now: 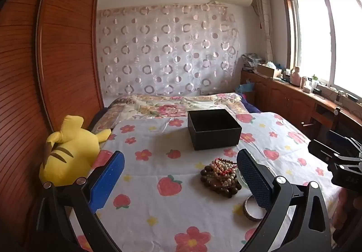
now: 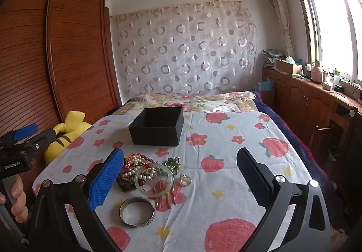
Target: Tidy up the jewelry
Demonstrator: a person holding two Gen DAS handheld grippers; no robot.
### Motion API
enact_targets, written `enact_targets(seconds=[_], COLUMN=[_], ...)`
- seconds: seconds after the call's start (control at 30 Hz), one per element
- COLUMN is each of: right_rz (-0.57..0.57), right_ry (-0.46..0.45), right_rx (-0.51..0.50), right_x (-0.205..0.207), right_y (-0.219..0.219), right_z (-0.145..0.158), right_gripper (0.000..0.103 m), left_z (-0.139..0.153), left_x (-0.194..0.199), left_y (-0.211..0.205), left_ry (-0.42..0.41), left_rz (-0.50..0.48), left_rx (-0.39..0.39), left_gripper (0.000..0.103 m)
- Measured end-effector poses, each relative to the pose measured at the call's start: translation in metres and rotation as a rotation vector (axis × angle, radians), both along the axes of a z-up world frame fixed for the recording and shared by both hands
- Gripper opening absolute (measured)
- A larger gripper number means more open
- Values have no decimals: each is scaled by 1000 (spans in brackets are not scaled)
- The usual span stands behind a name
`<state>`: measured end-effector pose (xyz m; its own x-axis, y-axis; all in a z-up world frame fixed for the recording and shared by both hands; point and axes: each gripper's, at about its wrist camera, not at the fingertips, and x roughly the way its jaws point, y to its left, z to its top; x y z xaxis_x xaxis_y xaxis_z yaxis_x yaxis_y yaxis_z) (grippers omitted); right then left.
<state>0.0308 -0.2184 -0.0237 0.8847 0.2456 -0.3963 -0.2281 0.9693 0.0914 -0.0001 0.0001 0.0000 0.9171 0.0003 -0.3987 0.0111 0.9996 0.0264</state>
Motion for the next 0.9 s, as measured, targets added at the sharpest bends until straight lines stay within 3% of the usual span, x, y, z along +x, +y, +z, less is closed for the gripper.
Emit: enact_targets(seconds=[0.9], right_rz=[1], right_ry=[-5], right_rx=[6], right_x=[-2], right_y=[0], right_z=[1], right_gripper=[101], left_z=[0], left_x=[0], left_y=[0], left_ry=[1], left_rz=[-1], left_rx=[-5], left_gripper=[96])
